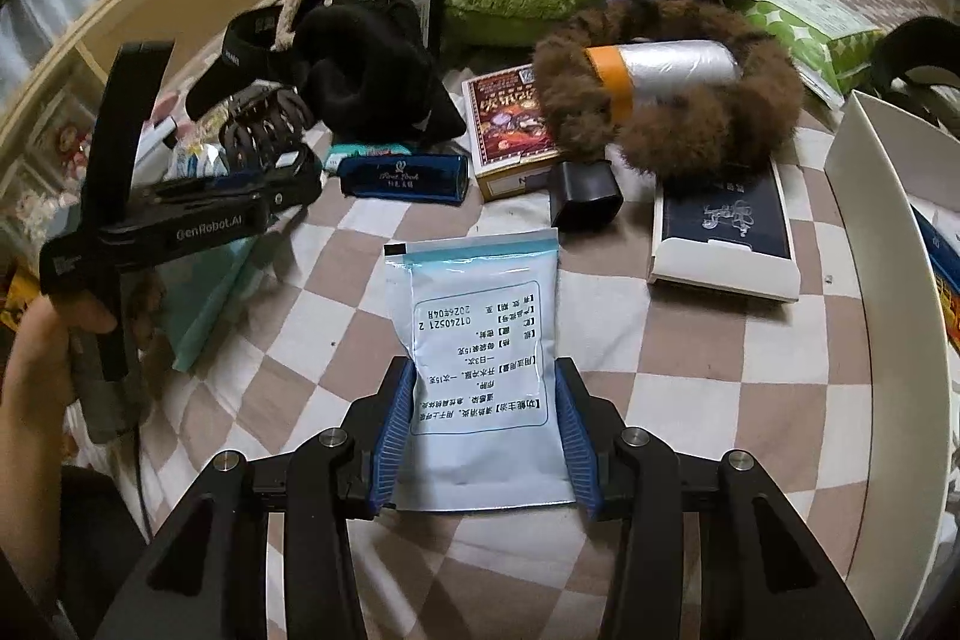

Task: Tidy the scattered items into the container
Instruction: 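Lift the white paper sachet with the right gripper while the left gripper grasps the black round tin, then carry the paper sachet and black round tin over the white tray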

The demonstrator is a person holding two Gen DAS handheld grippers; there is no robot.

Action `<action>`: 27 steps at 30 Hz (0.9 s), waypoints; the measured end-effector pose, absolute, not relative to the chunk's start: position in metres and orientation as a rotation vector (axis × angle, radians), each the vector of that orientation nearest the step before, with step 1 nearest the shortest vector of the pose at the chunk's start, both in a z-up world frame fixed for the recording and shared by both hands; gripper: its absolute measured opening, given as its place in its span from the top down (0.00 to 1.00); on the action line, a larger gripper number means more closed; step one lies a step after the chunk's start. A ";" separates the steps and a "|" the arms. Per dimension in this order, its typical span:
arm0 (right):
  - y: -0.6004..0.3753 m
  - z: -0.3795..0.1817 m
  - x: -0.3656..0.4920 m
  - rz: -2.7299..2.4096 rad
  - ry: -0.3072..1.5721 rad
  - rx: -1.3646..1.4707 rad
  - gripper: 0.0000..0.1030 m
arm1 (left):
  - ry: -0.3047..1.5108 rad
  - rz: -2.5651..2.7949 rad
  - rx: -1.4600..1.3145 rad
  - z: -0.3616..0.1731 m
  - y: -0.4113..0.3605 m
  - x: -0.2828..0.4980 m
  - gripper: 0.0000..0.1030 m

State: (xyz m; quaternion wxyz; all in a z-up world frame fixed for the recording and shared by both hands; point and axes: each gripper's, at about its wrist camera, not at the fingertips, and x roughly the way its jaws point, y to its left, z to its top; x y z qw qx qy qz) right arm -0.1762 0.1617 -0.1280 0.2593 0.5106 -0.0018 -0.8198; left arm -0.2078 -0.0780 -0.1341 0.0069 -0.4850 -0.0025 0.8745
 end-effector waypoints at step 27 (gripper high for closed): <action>0.214 -0.044 -0.160 -2.473 -0.329 0.867 0.55 | -0.118 2.801 -1.076 -0.056 0.000 -0.163 0.52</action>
